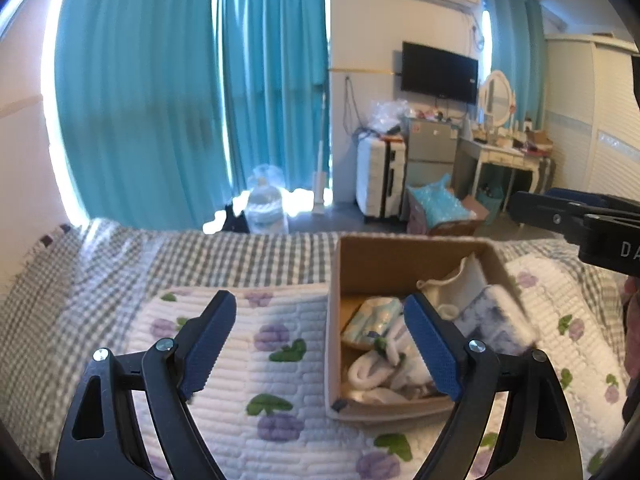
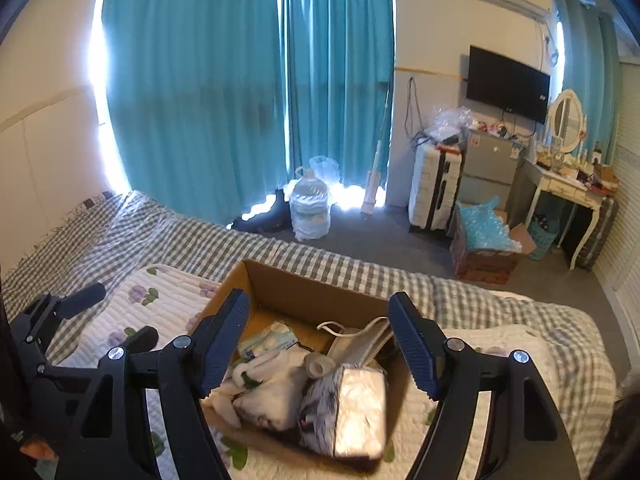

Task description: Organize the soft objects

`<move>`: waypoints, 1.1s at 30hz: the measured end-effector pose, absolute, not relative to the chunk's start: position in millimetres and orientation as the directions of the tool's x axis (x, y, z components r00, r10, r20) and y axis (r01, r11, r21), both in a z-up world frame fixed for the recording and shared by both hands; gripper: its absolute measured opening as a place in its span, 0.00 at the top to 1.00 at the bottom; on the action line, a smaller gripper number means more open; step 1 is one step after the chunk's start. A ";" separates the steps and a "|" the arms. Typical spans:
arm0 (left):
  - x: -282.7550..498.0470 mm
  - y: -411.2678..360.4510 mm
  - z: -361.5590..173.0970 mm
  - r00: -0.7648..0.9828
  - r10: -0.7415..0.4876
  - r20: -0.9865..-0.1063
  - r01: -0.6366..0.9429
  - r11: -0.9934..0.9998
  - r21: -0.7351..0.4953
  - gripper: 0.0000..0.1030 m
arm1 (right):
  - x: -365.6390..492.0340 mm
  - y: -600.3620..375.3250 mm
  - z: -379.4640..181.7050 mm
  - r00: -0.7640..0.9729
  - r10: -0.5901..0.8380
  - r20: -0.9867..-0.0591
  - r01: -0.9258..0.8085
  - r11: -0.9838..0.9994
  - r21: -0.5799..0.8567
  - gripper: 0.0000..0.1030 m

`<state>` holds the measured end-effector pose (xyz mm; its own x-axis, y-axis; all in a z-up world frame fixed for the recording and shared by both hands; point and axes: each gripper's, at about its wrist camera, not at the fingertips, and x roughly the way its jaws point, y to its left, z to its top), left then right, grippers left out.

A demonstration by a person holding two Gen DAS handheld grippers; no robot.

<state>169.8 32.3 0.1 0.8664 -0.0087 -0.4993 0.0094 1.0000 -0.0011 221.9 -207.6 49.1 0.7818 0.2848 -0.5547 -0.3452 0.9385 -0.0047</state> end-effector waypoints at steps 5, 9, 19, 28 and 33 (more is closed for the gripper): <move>120.4 29.9 58.6 0.917 -0.007 -0.400 0.017 1.000 0.023 0.15 | 167.4 -215.5 101.0 0.825 0.276 -0.493 -0.332 0.943 -0.026 0.30; 79.2 27.6 101.0 0.952 -0.018 -0.307 0.031 0.999 0.038 0.13 | 118.0 -222.1 150.5 0.868 0.274 -0.414 -0.320 0.946 -0.047 0.25; 13.8 30.3 132.2 0.986 -0.046 -0.163 0.054 0.998 0.041 0.00 | -3.2 -247.4 204.5 0.940 0.271 -0.206 -0.288 0.956 -0.054 0.00; 14.3 31.7 82.7 0.993 -0.013 -0.116 0.014 1.000 0.007 0.00 | -8.4 -251.3 142.8 0.933 0.303 -0.192 -0.310 0.951 -0.005 0.00; 28.5 34.7 31.7 0.985 0.003 -0.171 0.000 1.000 0.015 0.00 | 15.5 -251.9 81.8 0.935 0.279 -0.217 -0.275 0.960 0.047 0.00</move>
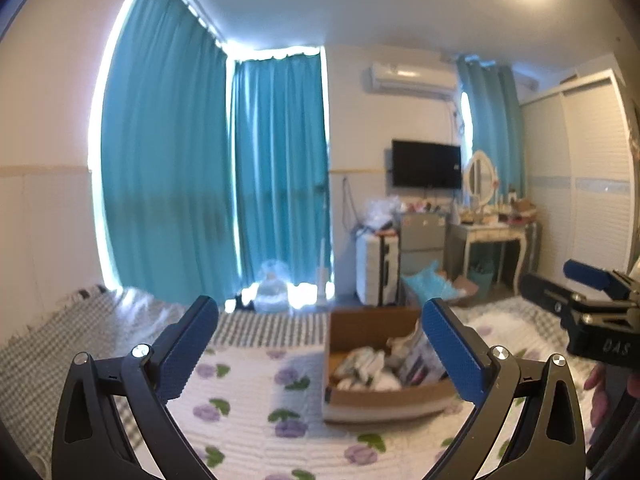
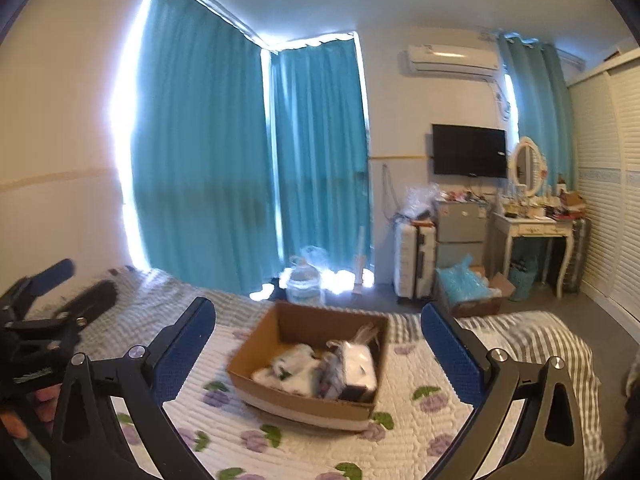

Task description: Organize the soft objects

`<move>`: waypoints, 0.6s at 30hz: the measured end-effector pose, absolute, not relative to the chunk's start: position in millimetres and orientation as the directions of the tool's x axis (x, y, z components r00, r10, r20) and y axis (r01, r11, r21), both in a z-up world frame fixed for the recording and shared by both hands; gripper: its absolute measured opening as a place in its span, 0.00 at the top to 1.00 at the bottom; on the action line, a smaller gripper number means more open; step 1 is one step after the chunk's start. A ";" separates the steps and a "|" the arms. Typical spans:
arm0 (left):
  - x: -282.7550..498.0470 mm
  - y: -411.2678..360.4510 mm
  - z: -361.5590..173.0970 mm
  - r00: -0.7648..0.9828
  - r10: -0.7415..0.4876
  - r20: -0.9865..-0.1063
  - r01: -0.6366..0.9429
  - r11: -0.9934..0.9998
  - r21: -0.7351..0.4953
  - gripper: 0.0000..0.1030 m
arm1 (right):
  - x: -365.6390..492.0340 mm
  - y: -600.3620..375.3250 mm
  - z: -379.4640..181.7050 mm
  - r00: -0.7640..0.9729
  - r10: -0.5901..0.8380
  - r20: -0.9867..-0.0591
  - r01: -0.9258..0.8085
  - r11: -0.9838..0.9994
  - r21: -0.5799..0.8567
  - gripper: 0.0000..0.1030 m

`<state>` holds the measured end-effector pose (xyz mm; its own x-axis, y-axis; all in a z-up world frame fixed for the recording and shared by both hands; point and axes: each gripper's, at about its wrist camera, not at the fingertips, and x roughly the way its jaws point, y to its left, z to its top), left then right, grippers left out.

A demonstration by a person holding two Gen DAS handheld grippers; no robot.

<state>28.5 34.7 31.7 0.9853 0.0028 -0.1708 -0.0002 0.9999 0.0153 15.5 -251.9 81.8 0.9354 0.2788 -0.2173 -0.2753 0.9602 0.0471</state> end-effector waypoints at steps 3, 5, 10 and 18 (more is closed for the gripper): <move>37.4 33.5 7.6 0.976 0.022 -0.217 -0.012 0.999 0.047 0.00 | 28.7 -251.7 53.3 0.935 0.256 -0.245 -0.250 0.967 0.057 0.00; 41.5 33.4 -2.9 0.968 0.022 -0.252 -0.008 0.998 0.056 0.00 | 34.7 -249.9 40.3 0.932 0.254 -0.259 -0.249 0.967 0.053 0.00; 42.6 38.1 -9.9 0.957 0.017 -0.290 -0.008 0.999 0.033 0.00 | 48.0 -251.1 23.1 0.929 0.229 -0.291 -0.225 0.973 0.050 0.00; 40.9 39.3 -10.4 0.954 0.014 -0.298 -0.009 1.000 0.020 0.00 | 47.9 -246.9 19.6 0.927 0.212 -0.310 -0.219 0.976 0.014 0.00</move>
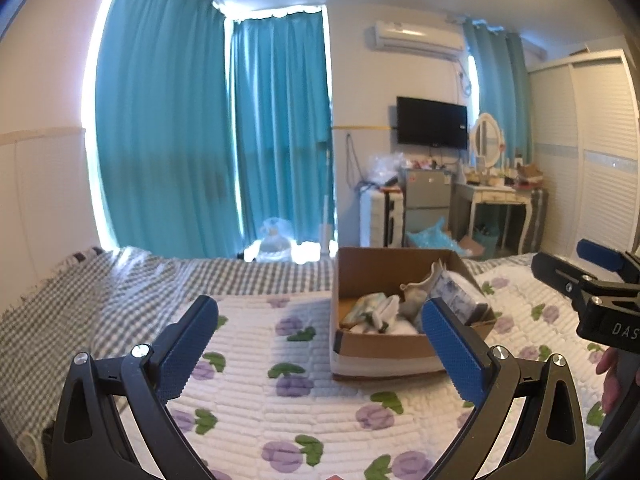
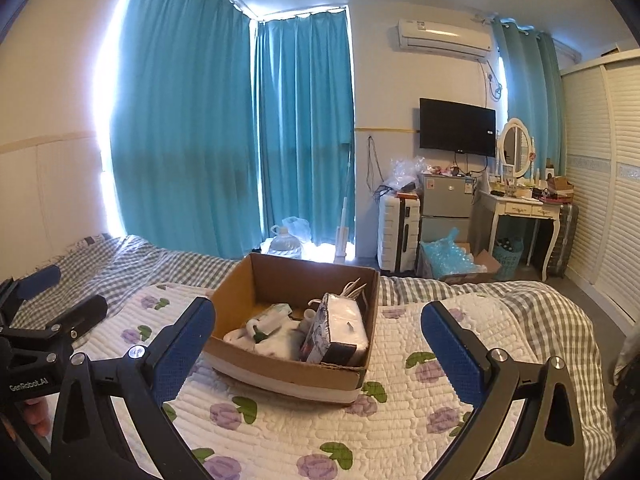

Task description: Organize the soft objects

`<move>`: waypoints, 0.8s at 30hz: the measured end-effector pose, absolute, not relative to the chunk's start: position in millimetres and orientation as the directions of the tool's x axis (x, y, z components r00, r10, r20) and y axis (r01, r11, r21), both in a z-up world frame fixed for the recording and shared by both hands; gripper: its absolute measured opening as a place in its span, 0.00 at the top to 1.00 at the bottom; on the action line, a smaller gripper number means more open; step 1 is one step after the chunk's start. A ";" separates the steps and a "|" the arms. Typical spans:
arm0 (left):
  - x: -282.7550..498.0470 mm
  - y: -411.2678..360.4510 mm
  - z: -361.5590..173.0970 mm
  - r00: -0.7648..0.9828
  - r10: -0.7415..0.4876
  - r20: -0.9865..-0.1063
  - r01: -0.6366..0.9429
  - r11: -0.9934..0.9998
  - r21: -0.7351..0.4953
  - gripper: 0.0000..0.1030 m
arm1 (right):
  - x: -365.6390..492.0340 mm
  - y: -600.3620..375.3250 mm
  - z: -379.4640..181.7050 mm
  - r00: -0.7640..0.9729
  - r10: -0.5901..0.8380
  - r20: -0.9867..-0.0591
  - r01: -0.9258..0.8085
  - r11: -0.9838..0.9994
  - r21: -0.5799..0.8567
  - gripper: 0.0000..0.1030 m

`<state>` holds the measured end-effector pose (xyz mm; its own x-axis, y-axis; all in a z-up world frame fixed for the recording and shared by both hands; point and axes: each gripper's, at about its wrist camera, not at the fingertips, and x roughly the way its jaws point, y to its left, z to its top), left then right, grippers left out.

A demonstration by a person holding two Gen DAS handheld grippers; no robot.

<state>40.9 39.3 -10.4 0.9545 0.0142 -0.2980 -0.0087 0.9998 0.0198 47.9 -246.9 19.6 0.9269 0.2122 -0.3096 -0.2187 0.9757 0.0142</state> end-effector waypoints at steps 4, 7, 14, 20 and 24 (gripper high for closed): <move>42.4 40.7 -12.0 0.953 0.007 -0.303 -0.002 1.000 0.018 0.00 | 48.6 -244.3 18.8 0.924 0.213 -0.317 -0.220 0.975 0.012 0.00; 43.1 40.1 -12.3 0.950 0.000 -0.312 0.004 1.000 0.012 0.00 | 48.9 -243.3 18.5 0.923 0.213 -0.320 -0.222 0.975 0.010 0.00; 40.6 39.9 -11.1 0.950 -0.011 -0.312 0.013 1.000 0.004 0.00 | 50.0 -243.4 17.5 0.920 0.208 -0.331 -0.216 0.976 0.012 0.00; 39.9 38.0 -10.8 0.950 -0.008 -0.312 0.011 1.000 0.008 0.00 | 49.8 -243.9 16.9 0.919 0.207 -0.334 -0.215 0.976 0.014 0.00; 39.7 37.3 -10.2 0.950 -0.007 -0.313 0.009 1.000 0.005 0.00 | 49.8 -243.8 16.0 0.918 0.208 -0.337 -0.216 0.976 0.013 0.00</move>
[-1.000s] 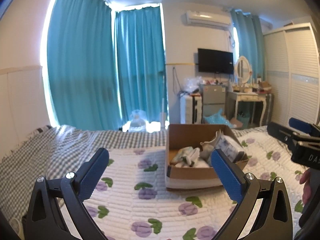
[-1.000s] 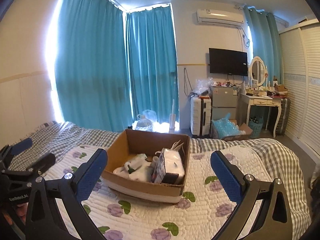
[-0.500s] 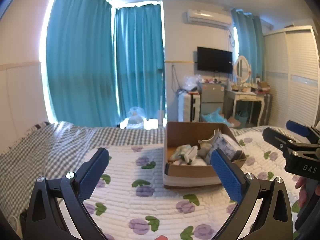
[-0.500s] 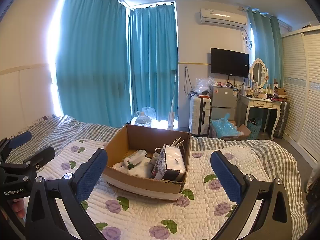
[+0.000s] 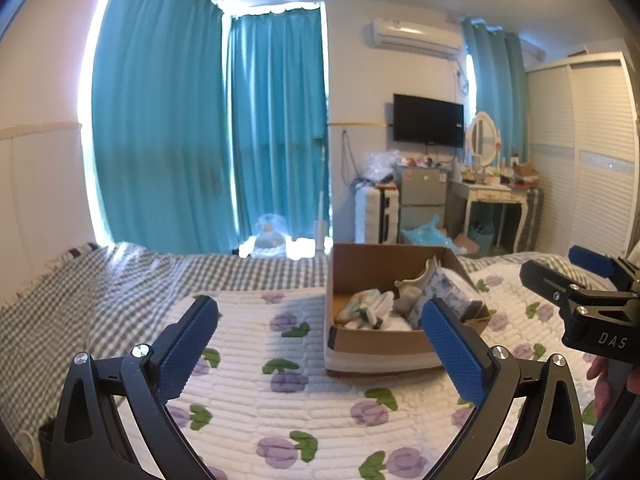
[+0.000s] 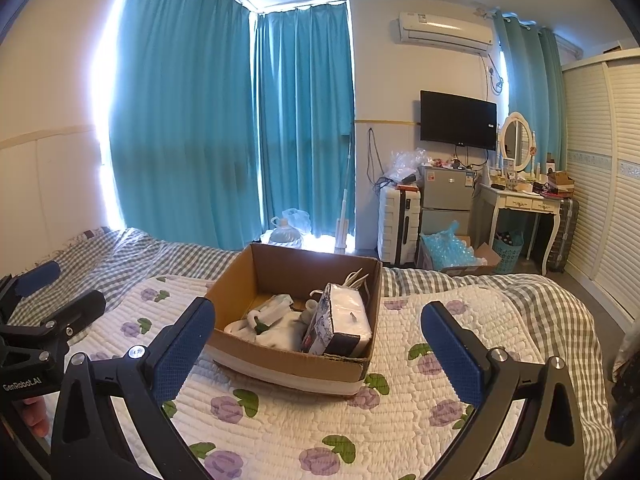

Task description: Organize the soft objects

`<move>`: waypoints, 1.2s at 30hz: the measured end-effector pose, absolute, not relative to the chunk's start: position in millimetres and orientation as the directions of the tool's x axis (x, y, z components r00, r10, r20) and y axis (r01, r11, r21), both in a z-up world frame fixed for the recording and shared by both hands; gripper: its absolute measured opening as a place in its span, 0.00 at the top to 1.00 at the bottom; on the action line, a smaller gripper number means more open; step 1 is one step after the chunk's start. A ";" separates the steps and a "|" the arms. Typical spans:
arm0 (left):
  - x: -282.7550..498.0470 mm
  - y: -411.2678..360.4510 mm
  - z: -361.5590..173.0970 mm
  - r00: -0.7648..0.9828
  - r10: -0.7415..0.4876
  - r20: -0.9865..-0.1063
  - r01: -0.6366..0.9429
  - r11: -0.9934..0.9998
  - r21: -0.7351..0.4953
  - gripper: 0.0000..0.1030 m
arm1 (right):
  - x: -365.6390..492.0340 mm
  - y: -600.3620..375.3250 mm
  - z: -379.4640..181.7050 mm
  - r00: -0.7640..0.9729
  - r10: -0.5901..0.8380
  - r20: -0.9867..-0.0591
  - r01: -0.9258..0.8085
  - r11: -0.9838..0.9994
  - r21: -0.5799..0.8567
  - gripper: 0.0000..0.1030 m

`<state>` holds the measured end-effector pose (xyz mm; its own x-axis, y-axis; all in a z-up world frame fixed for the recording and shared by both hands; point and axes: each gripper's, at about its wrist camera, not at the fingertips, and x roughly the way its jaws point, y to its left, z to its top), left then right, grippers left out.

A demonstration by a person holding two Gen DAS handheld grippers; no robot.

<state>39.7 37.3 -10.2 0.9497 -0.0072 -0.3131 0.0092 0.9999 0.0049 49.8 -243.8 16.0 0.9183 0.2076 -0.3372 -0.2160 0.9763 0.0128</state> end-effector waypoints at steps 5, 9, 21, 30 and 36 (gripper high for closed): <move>40.0 37.3 -10.7 0.948 -0.004 -0.318 0.007 1.000 0.010 0.00 | 49.7 -243.9 16.3 0.919 0.208 -0.336 -0.216 0.976 0.014 0.00; 39.9 36.8 -10.6 0.948 -0.004 -0.319 0.007 1.000 0.011 0.00 | 49.7 -244.0 16.3 0.918 0.209 -0.338 -0.217 0.976 0.013 0.00; 40.1 36.9 -10.4 0.947 -0.001 -0.320 0.005 1.000 0.011 0.00 | 49.1 -244.9 12.9 0.916 0.212 -0.341 -0.220 0.975 0.015 0.00; 40.3 37.5 -10.6 0.947 -0.005 -0.322 0.007 1.000 0.007 0.00 | 48.4 -243.7 11.8 0.914 0.213 -0.345 -0.222 0.975 0.013 0.00; 40.3 37.7 -10.9 0.946 -0.005 -0.324 0.007 1.000 0.006 0.00 | 48.6 -244.2 11.5 0.913 0.212 -0.347 -0.221 0.975 0.017 0.00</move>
